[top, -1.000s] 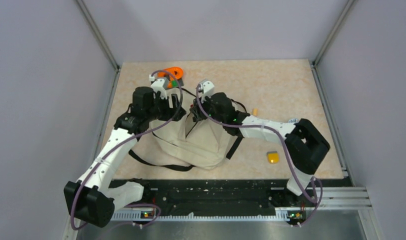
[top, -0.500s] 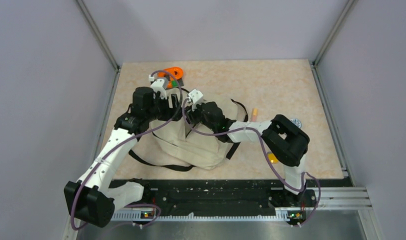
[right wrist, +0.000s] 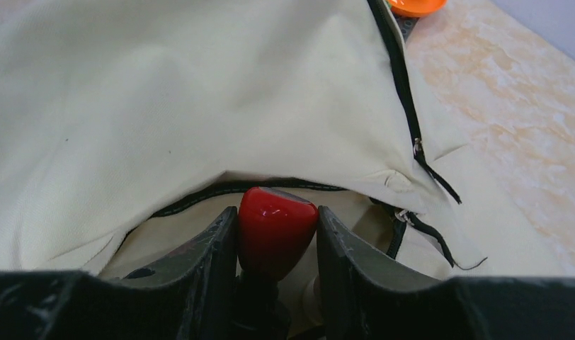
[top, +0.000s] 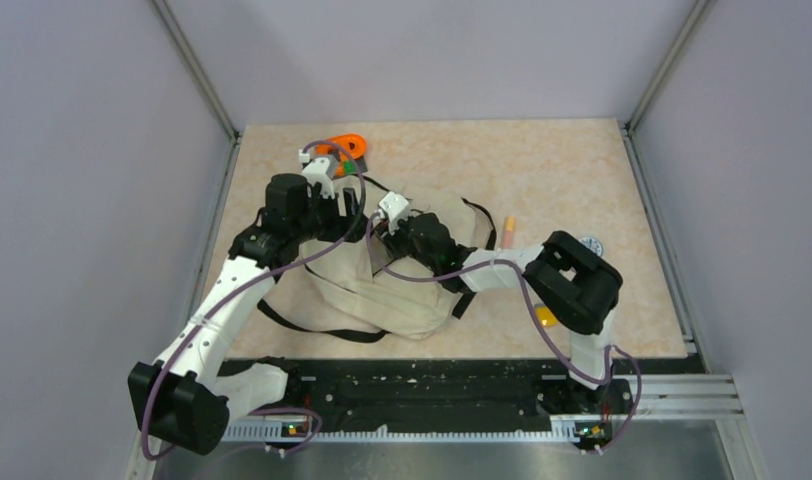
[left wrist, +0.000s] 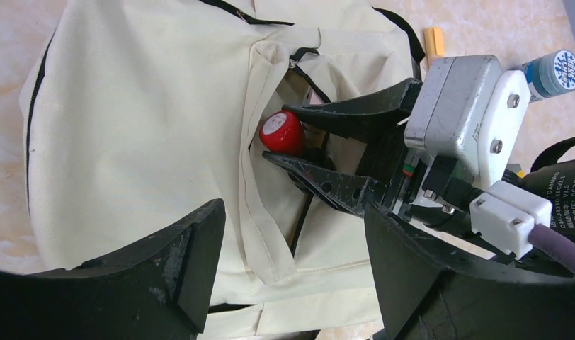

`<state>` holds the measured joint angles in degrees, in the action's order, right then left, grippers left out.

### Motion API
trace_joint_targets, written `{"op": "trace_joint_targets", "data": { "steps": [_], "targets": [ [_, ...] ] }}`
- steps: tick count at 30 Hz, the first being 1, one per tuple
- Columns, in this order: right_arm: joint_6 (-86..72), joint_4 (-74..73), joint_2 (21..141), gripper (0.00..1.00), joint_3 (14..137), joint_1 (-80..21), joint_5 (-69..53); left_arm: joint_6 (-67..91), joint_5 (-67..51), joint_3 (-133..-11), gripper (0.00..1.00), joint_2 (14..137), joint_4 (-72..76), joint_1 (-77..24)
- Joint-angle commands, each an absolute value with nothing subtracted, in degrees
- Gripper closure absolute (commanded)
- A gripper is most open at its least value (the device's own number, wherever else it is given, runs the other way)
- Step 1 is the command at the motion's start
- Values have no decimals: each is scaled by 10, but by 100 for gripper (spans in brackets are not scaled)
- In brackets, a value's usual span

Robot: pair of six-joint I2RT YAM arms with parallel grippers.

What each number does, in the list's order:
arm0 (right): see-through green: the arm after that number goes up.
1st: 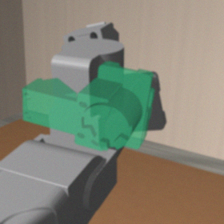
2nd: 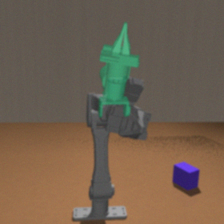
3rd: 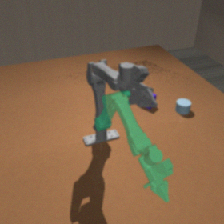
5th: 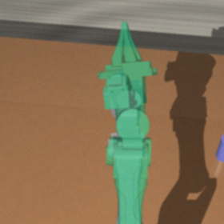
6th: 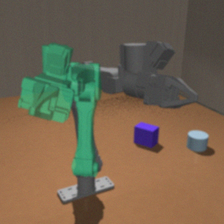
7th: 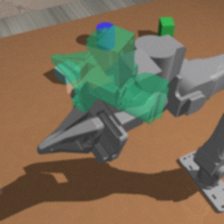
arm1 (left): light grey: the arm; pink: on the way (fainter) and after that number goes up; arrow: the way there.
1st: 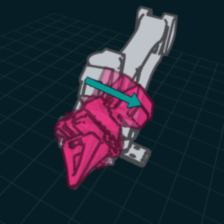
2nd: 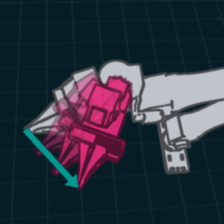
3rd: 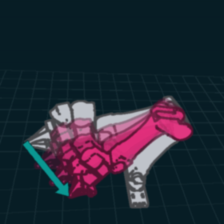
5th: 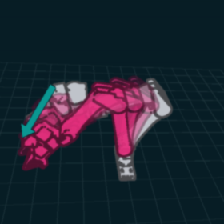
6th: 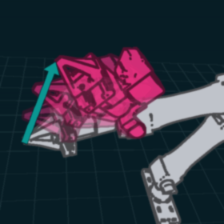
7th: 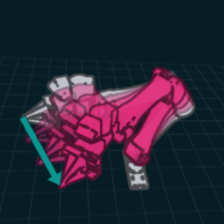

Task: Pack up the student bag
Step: Place the stationery in the student bag.

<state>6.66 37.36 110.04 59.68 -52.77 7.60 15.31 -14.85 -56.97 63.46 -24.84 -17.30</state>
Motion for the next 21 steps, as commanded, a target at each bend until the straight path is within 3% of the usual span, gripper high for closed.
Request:
{"op": "trace_joint_targets", "data": {
  "steps": [1, 15, 18, 21],
  "targets": [
    [83, 270, 1064, 76, 584, -532, 55, 159, -159, -569, 23, 616, -221, -174],
    [127, -86, 1083, 72, 706, -532, -10, 159, -160, -568, 23, 616, -220, -174],
    [119, -102, 1059, 68, 706, -532, -2, 159, -163, -569, 23, 619, -221, -174],
    [105, -108, 1026, 57, 708, -532, -9, 159, -164, -569, 23, 623, -221, -174]
  ]
}}
